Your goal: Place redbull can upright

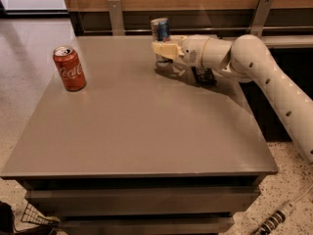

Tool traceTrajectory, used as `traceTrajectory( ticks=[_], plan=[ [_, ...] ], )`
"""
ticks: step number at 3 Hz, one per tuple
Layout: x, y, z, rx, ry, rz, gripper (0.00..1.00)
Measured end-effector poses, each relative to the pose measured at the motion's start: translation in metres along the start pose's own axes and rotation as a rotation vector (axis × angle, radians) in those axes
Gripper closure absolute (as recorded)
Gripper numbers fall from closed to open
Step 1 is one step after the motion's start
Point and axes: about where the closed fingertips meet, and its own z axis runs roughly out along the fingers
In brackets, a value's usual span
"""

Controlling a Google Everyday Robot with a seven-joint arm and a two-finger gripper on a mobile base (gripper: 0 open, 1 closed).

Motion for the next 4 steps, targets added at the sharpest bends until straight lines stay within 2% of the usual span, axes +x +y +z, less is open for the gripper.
traceTrajectory(
  ticks=[1,2,4],
  plan=[
    [0.008,0.003,0.003,0.007,-0.003,0.011,1.00],
    [0.009,0.007,0.007,-0.002,0.020,-0.024,1.00],
    [0.021,0.022,0.020,-0.043,0.016,-0.029,1.00]
  ],
)
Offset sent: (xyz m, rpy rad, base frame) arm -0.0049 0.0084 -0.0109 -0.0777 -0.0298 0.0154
